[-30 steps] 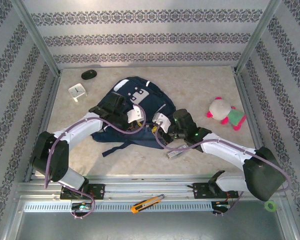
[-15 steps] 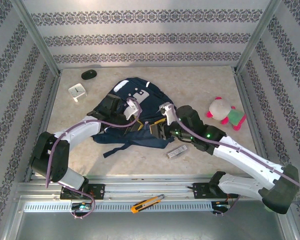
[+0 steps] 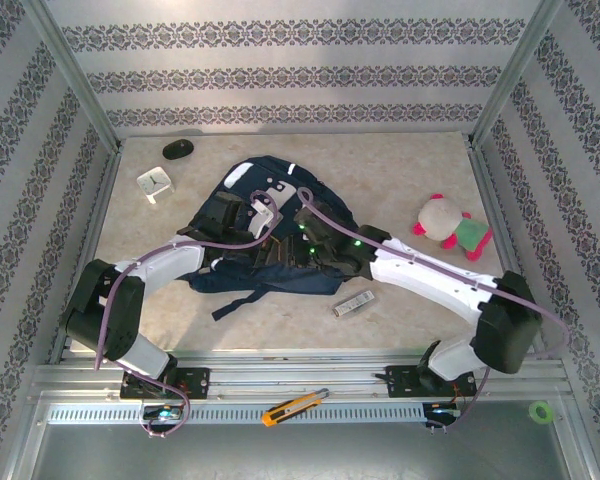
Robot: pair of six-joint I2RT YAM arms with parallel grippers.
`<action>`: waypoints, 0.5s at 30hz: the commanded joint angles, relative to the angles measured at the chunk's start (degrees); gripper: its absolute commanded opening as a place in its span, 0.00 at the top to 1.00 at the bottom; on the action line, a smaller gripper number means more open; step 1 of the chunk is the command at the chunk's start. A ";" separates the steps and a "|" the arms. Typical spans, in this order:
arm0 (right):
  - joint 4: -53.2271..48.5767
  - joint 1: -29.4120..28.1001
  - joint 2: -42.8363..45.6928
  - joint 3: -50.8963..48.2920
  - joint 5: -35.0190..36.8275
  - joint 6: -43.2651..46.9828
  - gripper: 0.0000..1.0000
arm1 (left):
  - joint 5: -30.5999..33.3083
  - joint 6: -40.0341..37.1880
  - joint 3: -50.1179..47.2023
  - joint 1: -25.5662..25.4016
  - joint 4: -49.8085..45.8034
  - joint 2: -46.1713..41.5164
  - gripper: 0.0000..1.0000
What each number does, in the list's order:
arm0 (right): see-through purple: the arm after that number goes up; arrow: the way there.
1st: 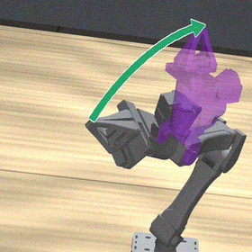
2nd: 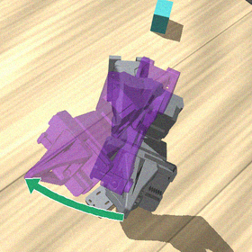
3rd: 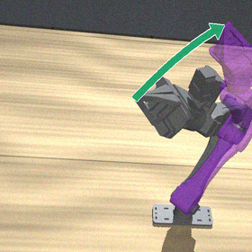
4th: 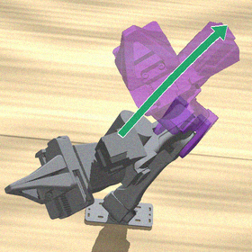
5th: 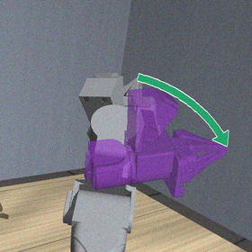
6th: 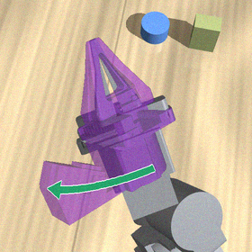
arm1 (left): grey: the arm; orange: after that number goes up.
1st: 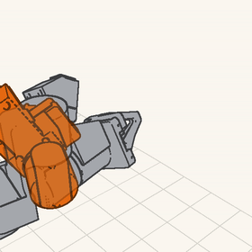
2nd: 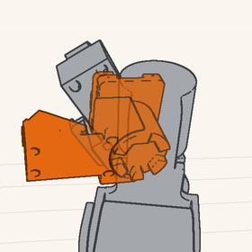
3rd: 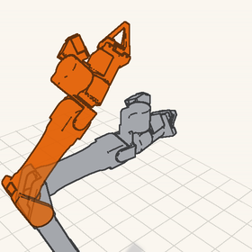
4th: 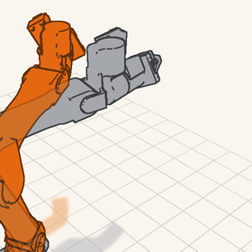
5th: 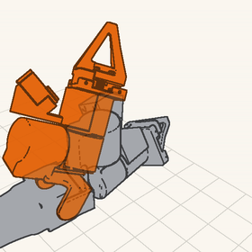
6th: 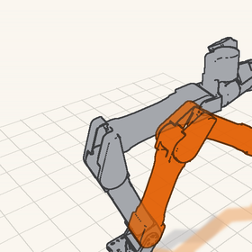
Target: Pack books, pencil case, and school supplies into a backpack
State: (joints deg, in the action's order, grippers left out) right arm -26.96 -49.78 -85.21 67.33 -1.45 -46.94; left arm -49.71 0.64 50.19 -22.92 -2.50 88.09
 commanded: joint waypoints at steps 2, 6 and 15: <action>-6.54 -0.16 -4.30 4.04 9.14 -0.91 0.61 | -4.86 3.99 -0.87 -0.58 0.37 -0.43 1.00; -10.97 0.87 -6.28 4.77 16.07 -1.14 0.66 | -6.52 2.75 -1.82 -0.70 0.29 -1.36 1.00; -9.99 3.06 -6.62 2.20 18.04 -1.13 0.75 | -8.31 3.09 -2.12 -0.64 1.28 -1.08 1.00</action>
State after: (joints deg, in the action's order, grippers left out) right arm -32.91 -48.64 -90.70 71.68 7.97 -47.68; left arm -50.96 1.63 48.97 -23.14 -0.73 88.27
